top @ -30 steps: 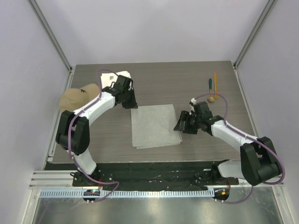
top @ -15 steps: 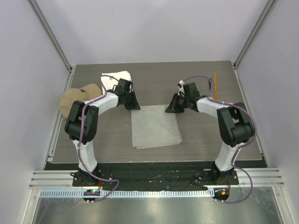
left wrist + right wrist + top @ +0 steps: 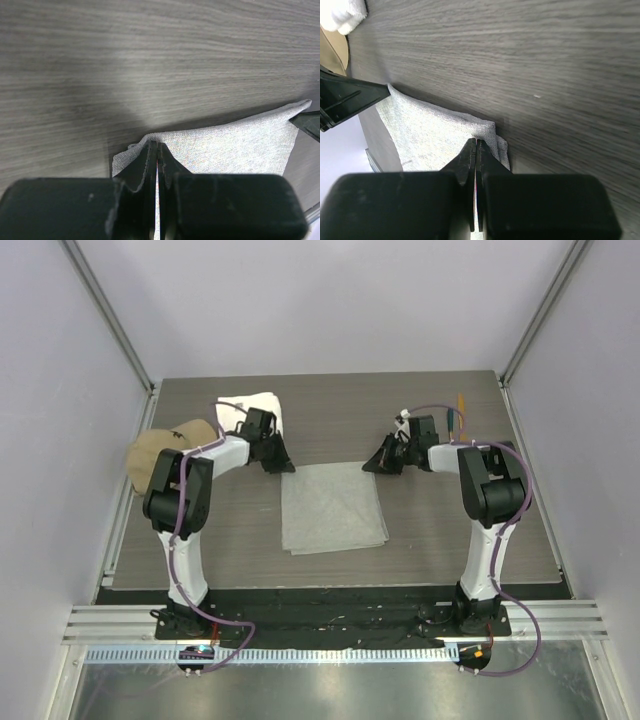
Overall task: Fold the napkin into a case and place the utensils inside
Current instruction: Smooth out the lower triangle-folded napkin at the center of the board.
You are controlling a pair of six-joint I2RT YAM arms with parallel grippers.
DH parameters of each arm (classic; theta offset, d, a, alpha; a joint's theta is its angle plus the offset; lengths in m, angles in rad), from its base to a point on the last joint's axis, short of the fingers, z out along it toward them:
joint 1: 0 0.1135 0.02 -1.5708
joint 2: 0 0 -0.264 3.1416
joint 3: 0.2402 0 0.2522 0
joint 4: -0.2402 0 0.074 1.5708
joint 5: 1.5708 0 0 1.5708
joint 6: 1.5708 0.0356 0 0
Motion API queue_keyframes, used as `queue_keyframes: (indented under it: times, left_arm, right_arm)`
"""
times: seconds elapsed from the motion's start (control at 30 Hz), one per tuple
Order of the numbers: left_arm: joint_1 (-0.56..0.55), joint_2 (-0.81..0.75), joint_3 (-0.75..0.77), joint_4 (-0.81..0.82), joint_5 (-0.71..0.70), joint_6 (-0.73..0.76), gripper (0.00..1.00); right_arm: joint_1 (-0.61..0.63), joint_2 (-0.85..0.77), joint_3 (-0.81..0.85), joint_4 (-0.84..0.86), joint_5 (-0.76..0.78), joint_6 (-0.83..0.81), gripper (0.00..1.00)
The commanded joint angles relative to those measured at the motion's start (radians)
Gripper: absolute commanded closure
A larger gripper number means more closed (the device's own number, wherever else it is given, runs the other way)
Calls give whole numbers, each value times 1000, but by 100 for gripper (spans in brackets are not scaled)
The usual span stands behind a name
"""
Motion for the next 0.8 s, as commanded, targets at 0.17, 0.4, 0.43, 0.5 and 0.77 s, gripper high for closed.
queue_keyframes:
  times: [0.17, 0.4, 0.43, 0.5, 0.77]
  left_arm:
    - [-6, -19, 85, -53, -38, 30, 87]
    - [-6, -99, 44, -92, -79, 21, 82]
    - [-3, -94, 44, -111, -90, 22, 82]
    - [2, -88, 42, -117, -91, 21, 82]
    - [8, 22, 90, -146, -127, 39, 85]
  right_arm:
    - [-3, -45, -20, 15, 12, -2, 99]
    - [-3, -82, 24, -16, 12, -7, 99]
    - [-2, -76, 32, -19, 9, -4, 99]
    - [0, -60, 50, -16, 1, 1, 99]
    - [-2, 2, 75, -2, 7, 2, 99]
